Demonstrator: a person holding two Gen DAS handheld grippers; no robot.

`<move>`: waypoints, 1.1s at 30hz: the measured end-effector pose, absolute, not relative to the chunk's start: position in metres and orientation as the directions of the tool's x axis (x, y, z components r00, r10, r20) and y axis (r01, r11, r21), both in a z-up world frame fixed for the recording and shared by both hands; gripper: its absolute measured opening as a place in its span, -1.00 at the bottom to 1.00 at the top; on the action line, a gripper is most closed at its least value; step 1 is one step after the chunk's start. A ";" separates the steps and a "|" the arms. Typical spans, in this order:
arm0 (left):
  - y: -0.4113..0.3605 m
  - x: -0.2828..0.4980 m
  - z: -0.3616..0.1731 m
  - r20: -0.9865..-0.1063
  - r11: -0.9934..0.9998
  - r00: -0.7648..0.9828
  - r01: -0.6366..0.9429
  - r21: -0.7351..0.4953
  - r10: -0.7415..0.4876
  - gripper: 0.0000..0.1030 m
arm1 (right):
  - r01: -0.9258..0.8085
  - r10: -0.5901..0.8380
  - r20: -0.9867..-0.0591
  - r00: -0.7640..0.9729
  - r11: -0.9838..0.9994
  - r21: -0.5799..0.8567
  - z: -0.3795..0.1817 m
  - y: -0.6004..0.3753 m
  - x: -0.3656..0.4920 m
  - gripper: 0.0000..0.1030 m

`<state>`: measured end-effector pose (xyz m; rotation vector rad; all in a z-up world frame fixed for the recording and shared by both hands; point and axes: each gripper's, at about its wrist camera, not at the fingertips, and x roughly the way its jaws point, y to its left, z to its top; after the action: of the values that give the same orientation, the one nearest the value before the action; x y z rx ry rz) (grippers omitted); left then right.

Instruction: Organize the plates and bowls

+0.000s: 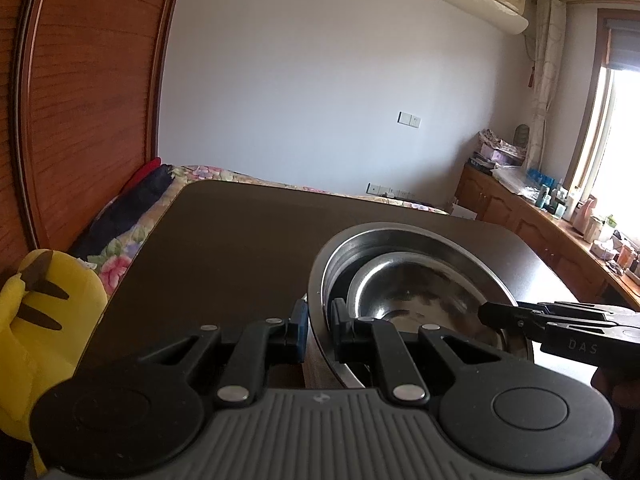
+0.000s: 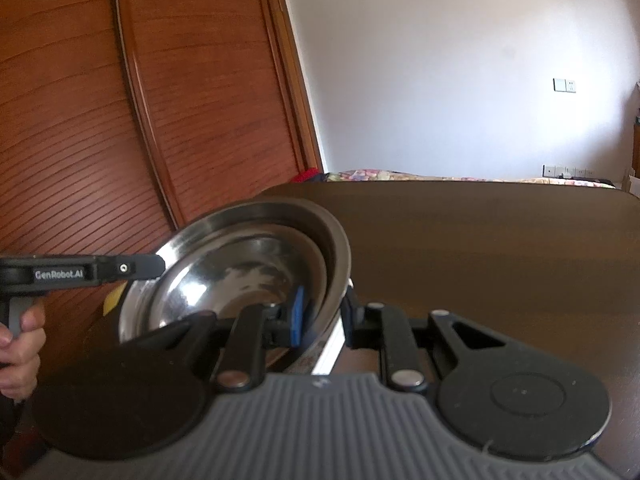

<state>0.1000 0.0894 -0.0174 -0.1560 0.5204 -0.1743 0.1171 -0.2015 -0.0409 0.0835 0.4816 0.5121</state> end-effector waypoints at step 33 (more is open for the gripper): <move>0.095 0.105 -0.026 -0.451 0.967 0.865 0.132 -0.218 -0.219 -0.07 | -0.444 0.459 -0.416 0.785 0.885 0.139 -0.046 -0.191 0.119 -0.29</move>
<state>0.1046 0.0954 -0.0263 -0.1825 0.4928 -0.1849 0.1194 -0.1911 -0.0459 0.0339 0.4576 0.4868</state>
